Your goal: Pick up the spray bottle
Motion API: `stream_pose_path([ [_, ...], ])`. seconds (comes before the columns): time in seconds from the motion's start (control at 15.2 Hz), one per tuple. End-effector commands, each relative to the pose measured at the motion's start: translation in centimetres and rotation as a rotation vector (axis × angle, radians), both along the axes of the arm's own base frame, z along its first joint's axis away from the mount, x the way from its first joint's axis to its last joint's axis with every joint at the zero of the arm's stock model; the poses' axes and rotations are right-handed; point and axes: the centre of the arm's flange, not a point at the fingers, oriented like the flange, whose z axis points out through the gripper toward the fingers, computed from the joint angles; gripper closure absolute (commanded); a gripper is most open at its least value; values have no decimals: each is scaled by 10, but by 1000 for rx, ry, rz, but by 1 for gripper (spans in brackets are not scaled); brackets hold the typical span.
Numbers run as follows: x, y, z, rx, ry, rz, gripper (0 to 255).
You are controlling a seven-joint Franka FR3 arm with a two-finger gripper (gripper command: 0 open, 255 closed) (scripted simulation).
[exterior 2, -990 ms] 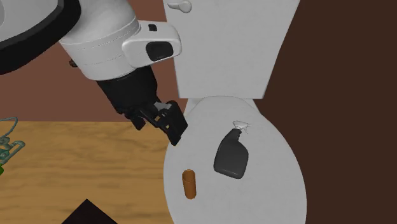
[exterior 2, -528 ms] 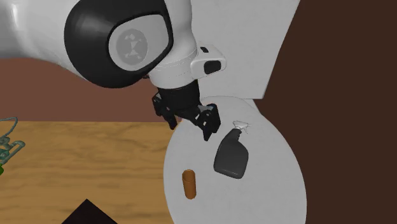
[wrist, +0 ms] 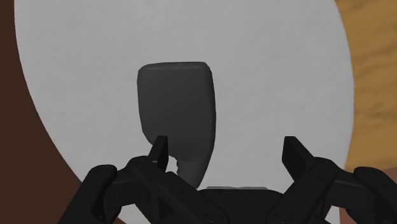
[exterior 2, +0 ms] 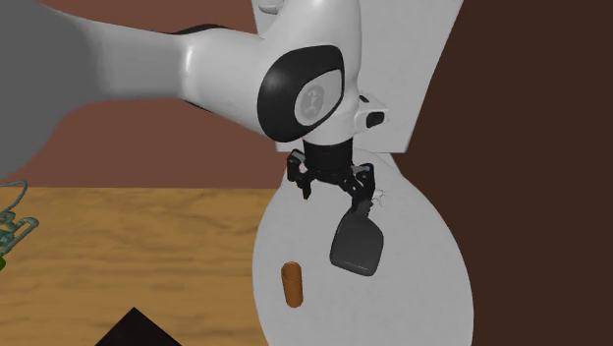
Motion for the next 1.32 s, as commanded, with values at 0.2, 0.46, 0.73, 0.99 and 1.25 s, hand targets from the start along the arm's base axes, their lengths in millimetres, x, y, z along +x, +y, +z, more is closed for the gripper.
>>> stream_pose_path([
  [0.2, 54, -14, -42, 5, 32, 39, 0],
  [0.46, 97, -24, -76, 9, 57, 69, 0],
  [0.73, 121, -30, -102, 12, 71, 86, 0],
  [0.99, 121, -30, -123, 12, 71, 86, 0],
  [1.25, 121, -30, -137, 12, 71, 86, 0],
])
